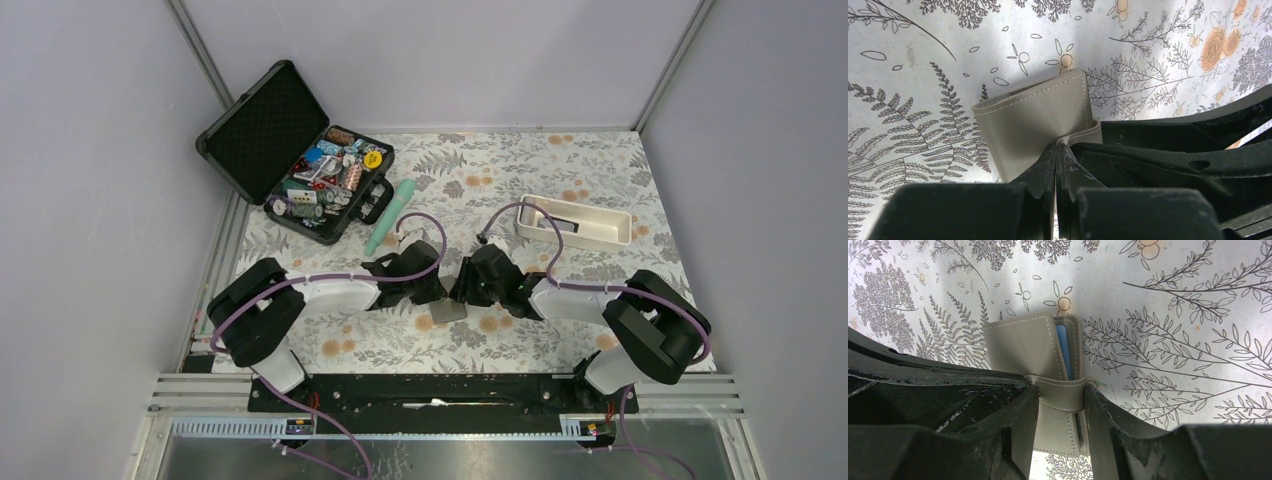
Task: Put the credit cards into the card holder
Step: Close the card holder at the center of the board, then reset both arms
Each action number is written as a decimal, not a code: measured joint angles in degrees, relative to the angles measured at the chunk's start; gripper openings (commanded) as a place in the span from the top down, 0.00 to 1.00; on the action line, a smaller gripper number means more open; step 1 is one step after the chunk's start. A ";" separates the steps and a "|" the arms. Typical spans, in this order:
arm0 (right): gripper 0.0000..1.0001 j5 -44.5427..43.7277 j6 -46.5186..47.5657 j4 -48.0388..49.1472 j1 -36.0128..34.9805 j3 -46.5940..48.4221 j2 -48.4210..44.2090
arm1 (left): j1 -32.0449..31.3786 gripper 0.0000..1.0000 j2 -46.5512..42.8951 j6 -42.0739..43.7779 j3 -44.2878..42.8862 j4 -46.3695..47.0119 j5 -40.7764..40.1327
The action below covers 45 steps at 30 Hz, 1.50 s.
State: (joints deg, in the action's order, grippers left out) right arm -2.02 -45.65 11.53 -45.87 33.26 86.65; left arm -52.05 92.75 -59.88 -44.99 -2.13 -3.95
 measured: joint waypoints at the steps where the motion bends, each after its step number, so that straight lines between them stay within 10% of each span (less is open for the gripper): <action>1: 0.55 -0.07 0.00 -0.22 -0.07 0.11 0.00 | 0.00 1.00 0.00 0.02 -0.04 -0.13 -0.04; 5: 0.50 -0.52 0.11 -0.85 -0.24 0.37 -0.55 | 0.00 0.95 0.00 0.33 -0.39 -0.61 -0.15; 23: 0.09 -0.20 8.72 -16.74 6.69 0.68 -16.31 | 2.29 0.03 -9.88 11.78 -4.83 -7.82 -3.85; 39: 0.04 1.03 22.51 -27.10 34.34 3.39 -26.99 | 34.58 0.01 -37.24 24.30 -5.09 -25.38 -3.23; 45: 0.04 -0.66 25.53 -24.81 35.17 3.34 -38.45 | 36.06 0.01 -45.62 33.20 -5.84 -31.23 -8.59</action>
State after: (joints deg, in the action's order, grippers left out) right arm -2.68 -20.12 -13.28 -10.70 36.60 48.21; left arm -15.99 47.13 -26.68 -50.83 -33.36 -12.53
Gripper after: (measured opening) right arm 0.957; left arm 0.988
